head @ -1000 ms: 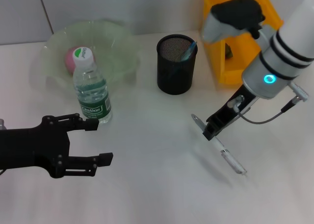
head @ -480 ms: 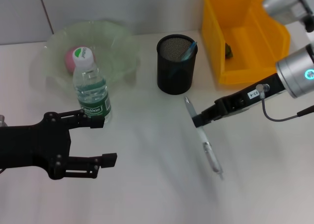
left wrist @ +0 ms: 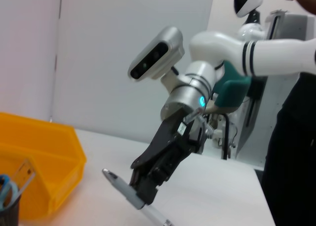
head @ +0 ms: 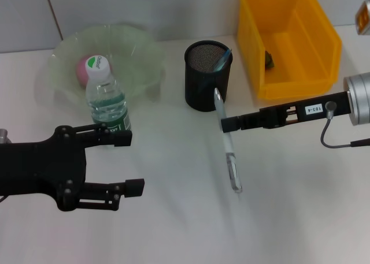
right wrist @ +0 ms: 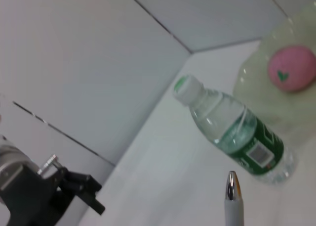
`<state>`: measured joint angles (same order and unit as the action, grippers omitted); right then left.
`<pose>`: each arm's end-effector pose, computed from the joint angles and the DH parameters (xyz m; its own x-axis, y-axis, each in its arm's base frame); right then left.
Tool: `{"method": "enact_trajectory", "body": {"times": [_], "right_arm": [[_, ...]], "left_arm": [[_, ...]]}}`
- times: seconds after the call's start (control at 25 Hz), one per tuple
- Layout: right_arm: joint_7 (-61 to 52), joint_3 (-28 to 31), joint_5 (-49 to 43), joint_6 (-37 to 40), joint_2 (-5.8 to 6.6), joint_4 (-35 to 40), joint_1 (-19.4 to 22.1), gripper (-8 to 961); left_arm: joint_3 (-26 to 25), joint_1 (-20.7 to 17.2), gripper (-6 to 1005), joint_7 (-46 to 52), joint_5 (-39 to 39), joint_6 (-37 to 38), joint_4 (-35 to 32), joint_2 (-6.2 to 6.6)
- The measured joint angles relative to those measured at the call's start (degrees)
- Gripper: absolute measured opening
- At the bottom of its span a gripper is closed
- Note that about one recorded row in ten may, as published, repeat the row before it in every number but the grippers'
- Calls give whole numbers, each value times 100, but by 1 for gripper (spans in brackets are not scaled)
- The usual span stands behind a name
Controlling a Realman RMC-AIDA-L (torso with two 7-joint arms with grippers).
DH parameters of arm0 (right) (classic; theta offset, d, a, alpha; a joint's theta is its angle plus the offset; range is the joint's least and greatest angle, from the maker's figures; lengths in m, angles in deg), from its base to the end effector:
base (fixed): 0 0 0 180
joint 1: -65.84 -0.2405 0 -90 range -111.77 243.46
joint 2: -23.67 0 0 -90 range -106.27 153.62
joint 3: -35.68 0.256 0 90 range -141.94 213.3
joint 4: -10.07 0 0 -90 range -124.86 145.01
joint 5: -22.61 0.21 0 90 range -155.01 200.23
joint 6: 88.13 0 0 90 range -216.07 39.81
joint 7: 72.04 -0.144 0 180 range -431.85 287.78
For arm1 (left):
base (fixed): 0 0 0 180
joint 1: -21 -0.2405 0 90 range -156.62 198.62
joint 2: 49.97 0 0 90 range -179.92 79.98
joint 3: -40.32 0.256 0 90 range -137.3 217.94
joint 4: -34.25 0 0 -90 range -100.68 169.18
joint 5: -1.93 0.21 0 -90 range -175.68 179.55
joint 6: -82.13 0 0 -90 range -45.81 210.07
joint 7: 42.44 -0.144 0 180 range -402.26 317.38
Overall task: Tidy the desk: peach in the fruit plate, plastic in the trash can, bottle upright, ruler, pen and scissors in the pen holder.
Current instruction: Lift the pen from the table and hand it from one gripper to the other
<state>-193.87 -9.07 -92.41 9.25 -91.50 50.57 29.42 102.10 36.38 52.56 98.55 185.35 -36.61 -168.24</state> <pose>0.2216 0.3463 0.0210 0.4977 -0.7944 -0.3481 -0.7707 -0.5892 0.2426 -0.2033 0.2722 0.0439 0.8466 0.2022 0.4923 0.2308 -0.9730 0.0028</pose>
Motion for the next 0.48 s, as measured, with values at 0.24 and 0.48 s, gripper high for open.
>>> {"method": "enact_trajectory", "body": {"times": [0.24, 0.48], "right_arm": [[408, 552, 49, 77, 3, -331, -35, 135], [1099, 641, 380, 82, -58, -319, 38, 135]], "left_arm": [[2, 90, 773, 1, -44, 7, 30, -20], [5, 187, 772, 2, -56, 0, 63, -20]]}}
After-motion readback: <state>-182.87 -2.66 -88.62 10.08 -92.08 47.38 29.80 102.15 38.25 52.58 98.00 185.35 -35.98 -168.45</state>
